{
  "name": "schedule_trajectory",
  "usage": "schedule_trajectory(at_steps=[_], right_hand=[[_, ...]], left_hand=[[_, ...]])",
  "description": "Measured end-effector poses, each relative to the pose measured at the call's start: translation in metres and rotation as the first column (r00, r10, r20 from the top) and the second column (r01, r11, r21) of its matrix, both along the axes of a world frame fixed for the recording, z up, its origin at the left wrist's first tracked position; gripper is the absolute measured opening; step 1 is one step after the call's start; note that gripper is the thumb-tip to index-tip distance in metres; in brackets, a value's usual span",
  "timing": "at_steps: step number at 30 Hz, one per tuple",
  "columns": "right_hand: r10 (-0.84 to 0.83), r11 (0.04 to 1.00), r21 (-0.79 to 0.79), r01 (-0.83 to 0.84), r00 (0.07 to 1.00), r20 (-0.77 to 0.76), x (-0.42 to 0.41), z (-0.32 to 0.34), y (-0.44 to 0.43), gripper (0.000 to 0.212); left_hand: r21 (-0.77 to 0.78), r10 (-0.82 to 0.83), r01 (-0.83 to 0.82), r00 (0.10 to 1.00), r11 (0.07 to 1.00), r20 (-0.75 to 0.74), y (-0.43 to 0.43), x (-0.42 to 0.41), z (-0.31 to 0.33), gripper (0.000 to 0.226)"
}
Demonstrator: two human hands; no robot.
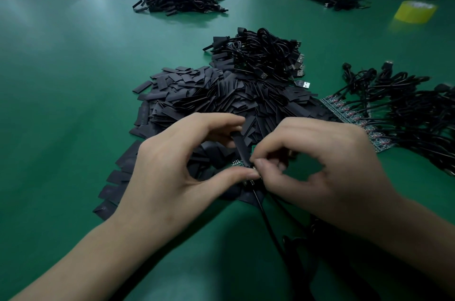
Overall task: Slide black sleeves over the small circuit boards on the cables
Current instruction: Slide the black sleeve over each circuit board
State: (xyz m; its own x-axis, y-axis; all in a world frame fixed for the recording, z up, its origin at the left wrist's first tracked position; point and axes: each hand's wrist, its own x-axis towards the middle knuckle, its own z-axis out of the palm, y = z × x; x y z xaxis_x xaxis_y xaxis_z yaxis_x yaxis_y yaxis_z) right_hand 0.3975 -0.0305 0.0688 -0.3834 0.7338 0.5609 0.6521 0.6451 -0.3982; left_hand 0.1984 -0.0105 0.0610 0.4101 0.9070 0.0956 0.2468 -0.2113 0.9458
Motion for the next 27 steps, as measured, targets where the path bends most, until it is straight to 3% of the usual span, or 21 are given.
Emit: schedule_trajectory(at_steps=[1,2,4,5,10,15,18,21,24,27], right_hand=[[-0.017,1.0,-0.027,0.016,1.0,-0.018,0.001,-0.001,0.002,0.006],[-0.006,0.998,-0.06,0.005,1.0,-0.027,0.002,-0.002,0.004,0.005],[-0.014,0.998,-0.058,0.015,1.0,0.006,0.007,-0.003,0.006,0.006],[-0.031,0.998,-0.06,0.034,0.999,0.037,0.007,-0.004,0.007,0.01],[-0.057,0.996,-0.042,0.074,0.948,0.313,0.008,-0.003,0.01,0.021],[-0.062,0.996,-0.041,0.08,0.944,0.323,0.013,-0.007,0.014,0.027],[-0.098,0.995,-0.006,0.102,0.965,0.245,0.016,-0.005,0.02,0.032],[-0.18,0.982,0.076,0.171,0.974,0.138,0.027,0.005,0.036,0.03],[-0.281,0.957,0.109,0.27,0.954,0.105,0.034,0.024,0.069,0.027],[-0.391,0.916,0.154,0.37,0.908,0.147,0.031,0.049,0.126,0.03]], left_hand=[[0.122,0.007,0.007,0.993,0.992,-0.114,0.002,-0.003,0.002,0.093],[0.201,0.135,-0.11,0.984,0.973,-0.119,0.009,-0.002,0.0,0.093],[0.476,0.29,-0.219,0.954,0.851,-0.08,0.001,-0.005,-0.011,0.059],[0.512,0.3,-0.24,0.953,0.825,-0.036,0.003,-0.005,-0.011,0.052],[0.376,0.361,-0.383,0.923,0.844,0.13,0.013,-0.01,-0.02,0.043],[0.292,0.385,-0.437,0.896,0.851,0.22,0.017,-0.011,-0.024,0.045],[0.257,0.345,-0.401,0.908,0.879,0.237,0.018,-0.012,-0.028,0.061],[0.325,0.34,-0.361,0.933,0.874,0.119,0.017,-0.013,-0.029,0.073],[0.525,0.369,-0.258,0.922,0.811,-0.118,0.018,-0.015,-0.03,0.043],[0.6,0.367,-0.135,0.886,0.789,-0.284,0.016,-0.014,-0.032,0.024]])
